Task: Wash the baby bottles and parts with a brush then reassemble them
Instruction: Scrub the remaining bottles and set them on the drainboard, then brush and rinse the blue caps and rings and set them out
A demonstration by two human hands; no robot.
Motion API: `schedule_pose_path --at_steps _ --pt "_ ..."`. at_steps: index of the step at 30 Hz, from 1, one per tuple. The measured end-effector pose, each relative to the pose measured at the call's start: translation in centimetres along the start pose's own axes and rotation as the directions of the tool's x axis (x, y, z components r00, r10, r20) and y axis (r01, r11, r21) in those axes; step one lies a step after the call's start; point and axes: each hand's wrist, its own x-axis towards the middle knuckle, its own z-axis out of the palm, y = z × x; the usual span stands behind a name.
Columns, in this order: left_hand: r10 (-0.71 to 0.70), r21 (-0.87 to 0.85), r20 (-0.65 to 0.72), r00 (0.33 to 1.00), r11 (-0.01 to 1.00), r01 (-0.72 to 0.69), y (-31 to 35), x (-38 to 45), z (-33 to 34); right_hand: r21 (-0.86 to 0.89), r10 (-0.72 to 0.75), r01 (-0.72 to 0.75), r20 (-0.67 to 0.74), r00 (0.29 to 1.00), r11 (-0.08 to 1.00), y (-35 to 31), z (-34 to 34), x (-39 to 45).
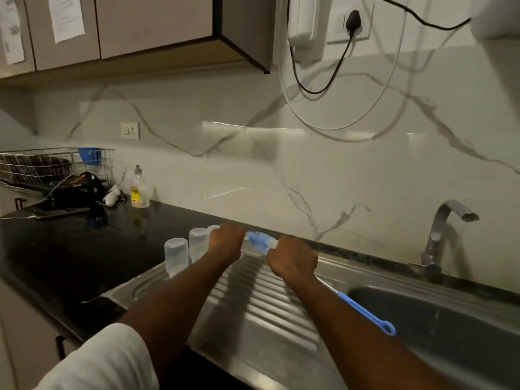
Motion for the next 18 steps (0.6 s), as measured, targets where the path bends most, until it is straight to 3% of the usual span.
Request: schedule_pose_path --at_steps 7,18 --pt "0.033 0.041 0.112 0.993 0.998 -0.038 -0.4 -0.1 1.2 0.036 -0.022 0.022 0.002 1.000 0.999 2.8 1.2 0.2" --pt "0.183 -0.141 0.038 0.982 0.974 -0.176 4.0 -3.2 -4.3 -0.047 -0.052 0.049 -0.056 0.997 0.998 8.6 -4.4 -4.3"
